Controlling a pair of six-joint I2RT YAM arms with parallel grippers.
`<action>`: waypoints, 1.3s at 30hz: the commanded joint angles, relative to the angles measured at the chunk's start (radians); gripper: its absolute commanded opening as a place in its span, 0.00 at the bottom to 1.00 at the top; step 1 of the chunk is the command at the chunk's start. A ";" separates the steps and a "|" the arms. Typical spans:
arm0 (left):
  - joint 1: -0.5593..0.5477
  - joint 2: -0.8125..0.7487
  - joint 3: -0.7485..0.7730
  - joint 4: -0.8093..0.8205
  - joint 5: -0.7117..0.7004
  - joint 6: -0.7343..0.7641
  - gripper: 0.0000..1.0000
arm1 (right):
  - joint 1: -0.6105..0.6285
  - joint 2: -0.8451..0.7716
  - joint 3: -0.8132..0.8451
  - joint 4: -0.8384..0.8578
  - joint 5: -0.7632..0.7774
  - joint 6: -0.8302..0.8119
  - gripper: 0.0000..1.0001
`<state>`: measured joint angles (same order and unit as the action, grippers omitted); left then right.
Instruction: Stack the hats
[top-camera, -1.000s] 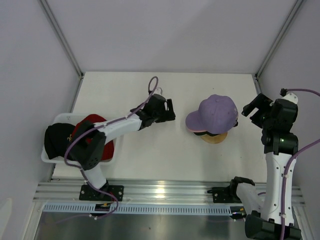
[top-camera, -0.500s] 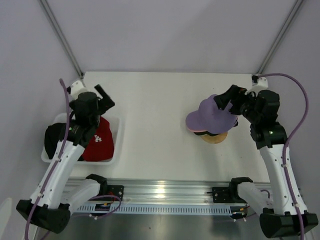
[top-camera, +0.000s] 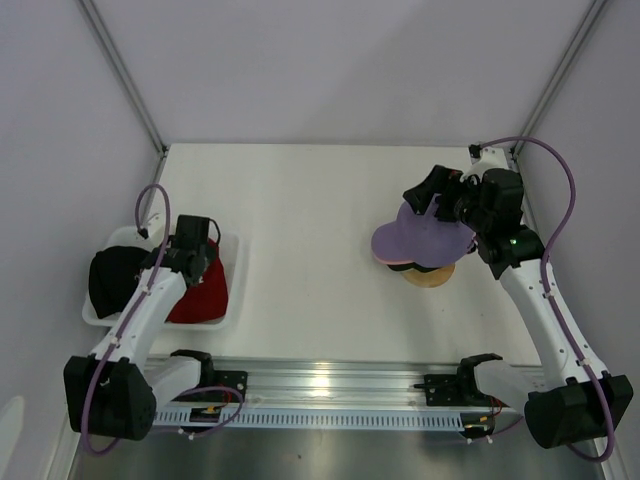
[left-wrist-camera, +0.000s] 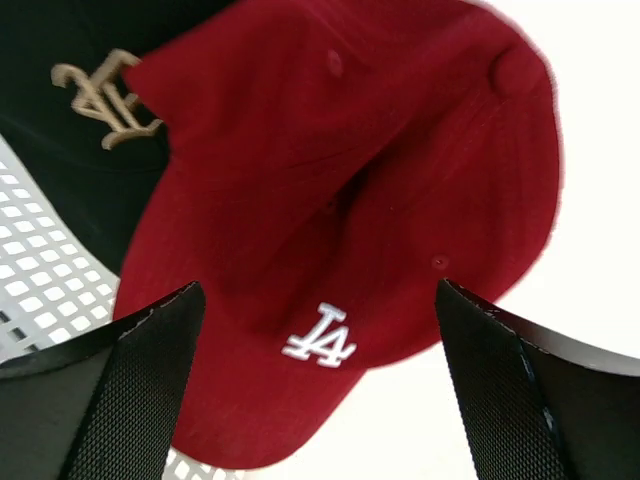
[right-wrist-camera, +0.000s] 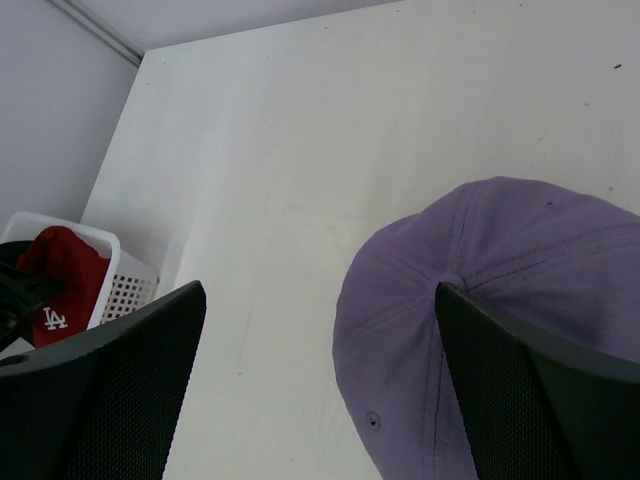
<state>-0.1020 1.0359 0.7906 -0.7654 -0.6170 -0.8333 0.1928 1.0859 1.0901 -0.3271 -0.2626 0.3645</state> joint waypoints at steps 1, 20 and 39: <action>0.007 0.064 -0.004 0.072 0.013 -0.012 0.96 | 0.005 -0.015 -0.001 0.063 0.019 -0.012 1.00; 0.033 -0.086 0.114 0.130 0.130 0.261 0.01 | 0.011 0.002 0.053 0.098 -0.030 -0.013 1.00; -0.126 -0.119 0.344 0.531 1.459 0.671 0.01 | 0.197 0.118 0.114 0.330 -0.241 0.149 0.99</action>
<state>-0.1719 0.8482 1.0836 -0.3882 0.5903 -0.2283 0.3794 1.2316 1.1835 -0.0692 -0.4820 0.4911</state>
